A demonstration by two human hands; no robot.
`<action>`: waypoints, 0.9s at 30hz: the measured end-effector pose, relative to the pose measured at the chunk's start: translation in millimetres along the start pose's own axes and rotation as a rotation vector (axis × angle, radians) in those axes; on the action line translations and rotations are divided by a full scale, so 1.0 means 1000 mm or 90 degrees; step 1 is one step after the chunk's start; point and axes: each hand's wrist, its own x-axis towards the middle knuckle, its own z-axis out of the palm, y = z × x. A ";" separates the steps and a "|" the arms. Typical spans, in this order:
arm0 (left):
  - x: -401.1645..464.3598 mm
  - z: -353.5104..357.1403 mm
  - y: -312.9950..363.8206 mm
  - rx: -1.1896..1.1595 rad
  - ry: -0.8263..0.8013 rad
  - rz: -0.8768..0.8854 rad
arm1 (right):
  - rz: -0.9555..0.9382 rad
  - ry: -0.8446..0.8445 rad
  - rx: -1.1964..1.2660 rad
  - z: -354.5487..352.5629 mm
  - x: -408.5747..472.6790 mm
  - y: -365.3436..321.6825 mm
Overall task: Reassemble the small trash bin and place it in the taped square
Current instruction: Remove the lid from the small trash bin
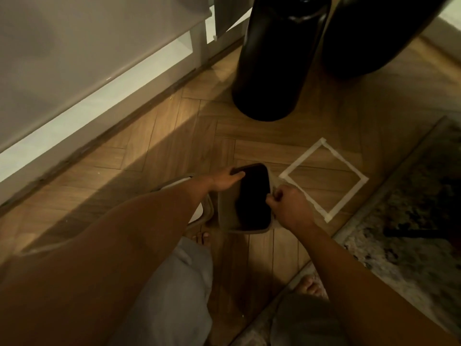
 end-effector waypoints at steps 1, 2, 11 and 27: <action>-0.003 0.001 0.003 0.021 0.006 -0.008 | 0.007 0.004 0.012 -0.006 -0.004 0.004; -0.006 0.001 0.007 0.045 0.017 -0.020 | 0.006 0.012 0.020 -0.011 -0.008 0.009; -0.043 0.004 0.050 0.152 0.066 0.049 | 0.052 0.065 0.108 -0.045 -0.043 0.047; -0.066 0.058 0.086 0.283 -0.067 0.211 | 0.124 0.094 0.266 -0.049 -0.073 0.116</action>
